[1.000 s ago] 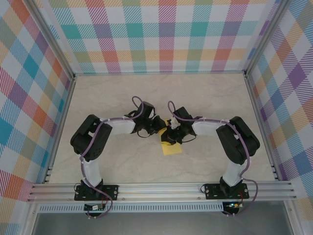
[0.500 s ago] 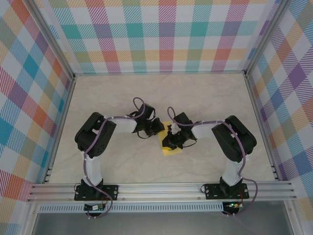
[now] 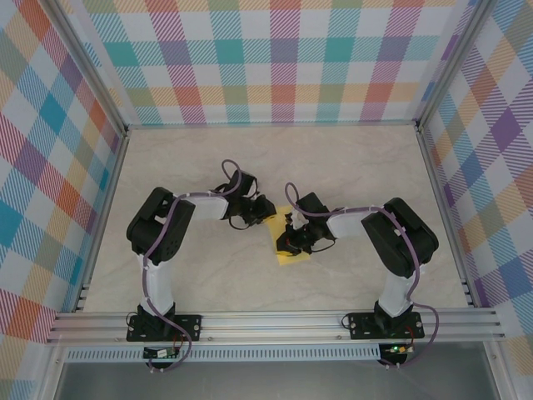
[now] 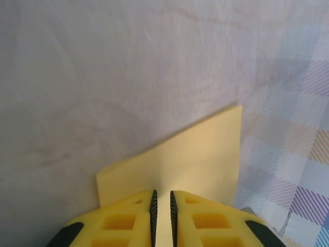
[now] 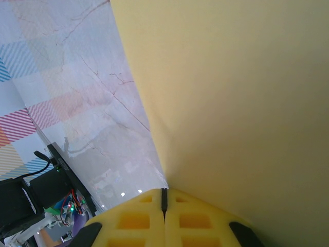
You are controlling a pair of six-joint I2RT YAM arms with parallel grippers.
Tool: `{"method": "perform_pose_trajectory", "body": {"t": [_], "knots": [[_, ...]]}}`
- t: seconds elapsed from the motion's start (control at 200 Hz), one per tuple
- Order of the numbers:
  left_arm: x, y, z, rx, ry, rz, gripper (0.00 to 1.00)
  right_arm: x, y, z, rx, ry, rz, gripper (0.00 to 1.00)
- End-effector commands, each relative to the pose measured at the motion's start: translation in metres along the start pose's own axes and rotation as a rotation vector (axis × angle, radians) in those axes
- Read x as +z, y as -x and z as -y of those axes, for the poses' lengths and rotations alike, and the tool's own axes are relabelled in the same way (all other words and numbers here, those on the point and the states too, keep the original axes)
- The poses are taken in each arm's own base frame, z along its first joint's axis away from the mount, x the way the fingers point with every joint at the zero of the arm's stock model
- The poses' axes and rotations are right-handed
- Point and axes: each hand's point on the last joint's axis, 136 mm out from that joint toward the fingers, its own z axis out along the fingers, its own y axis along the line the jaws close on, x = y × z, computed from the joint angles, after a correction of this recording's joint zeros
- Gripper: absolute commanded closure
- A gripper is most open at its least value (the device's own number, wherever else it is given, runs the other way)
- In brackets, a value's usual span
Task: Fold a paper plane with a square sheet of paper (pick it up from the middle)
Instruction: Turn over the paper at the center of the table, then third fold the triangle at the center of the table.
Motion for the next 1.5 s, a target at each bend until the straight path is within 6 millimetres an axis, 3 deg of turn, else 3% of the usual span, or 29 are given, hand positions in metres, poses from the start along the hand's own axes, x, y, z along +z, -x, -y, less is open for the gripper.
{"method": "perform_pose_trajectory", "body": {"t": [0.0, 0.175, 0.285, 0.445, 0.56, 0.665, 0.82, 0.93, 1.125, 1.37, 1.495], "knots": [[-0.002, 0.02, -0.021, -0.001, 0.056, 0.033, 0.83, 0.004, -0.031, 0.034, 0.101, -0.107, -0.088, 0.96], [-0.006, 0.036, -0.026, -0.012, 0.059, 0.046, 0.82, 0.004, -0.03, 0.03, 0.096, -0.098, -0.089, 0.95], [-0.012, 0.044, -0.017, 0.0, 0.053, 0.052, 0.82, 0.004, -0.028, 0.028, 0.096, -0.094, -0.088, 0.95], [-0.038, 0.051, 0.004, 0.014, 0.029, 0.115, 0.79, 0.003, -0.023, 0.025, 0.096, -0.099, -0.073, 0.94], [-0.059, 0.046, 0.017, 0.015, -0.006, 0.156, 0.79, 0.002, -0.019, 0.021, 0.094, -0.099, -0.06, 0.94], [-0.066, 0.027, 0.03, 0.034, -0.048, 0.155, 0.79, 0.001, -0.015, 0.017, 0.09, -0.091, -0.047, 0.93], [-0.047, -0.011, 0.04, 0.085, -0.065, 0.061, 0.81, -0.009, -0.005, -0.011, 0.038, -0.023, -0.005, 0.88], [-0.024, -0.029, 0.034, 0.091, -0.045, -0.007, 0.83, -0.02, 0.0, -0.027, -0.008, -0.007, 0.029, 0.84], [0.002, -0.032, 0.002, 0.03, 0.049, -0.033, 0.88, -0.02, 0.007, -0.035, -0.023, 0.009, 0.034, 0.84], [0.009, -0.034, -0.019, 0.02, 0.123, -0.045, 0.89, -0.005, 0.019, -0.03, -0.002, -0.003, 0.02, 0.84], [0.01, -0.037, -0.026, 0.024, 0.145, -0.056, 0.89, 0.0, 0.011, -0.028, -0.005, 0.008, -0.019, 0.84]]}}
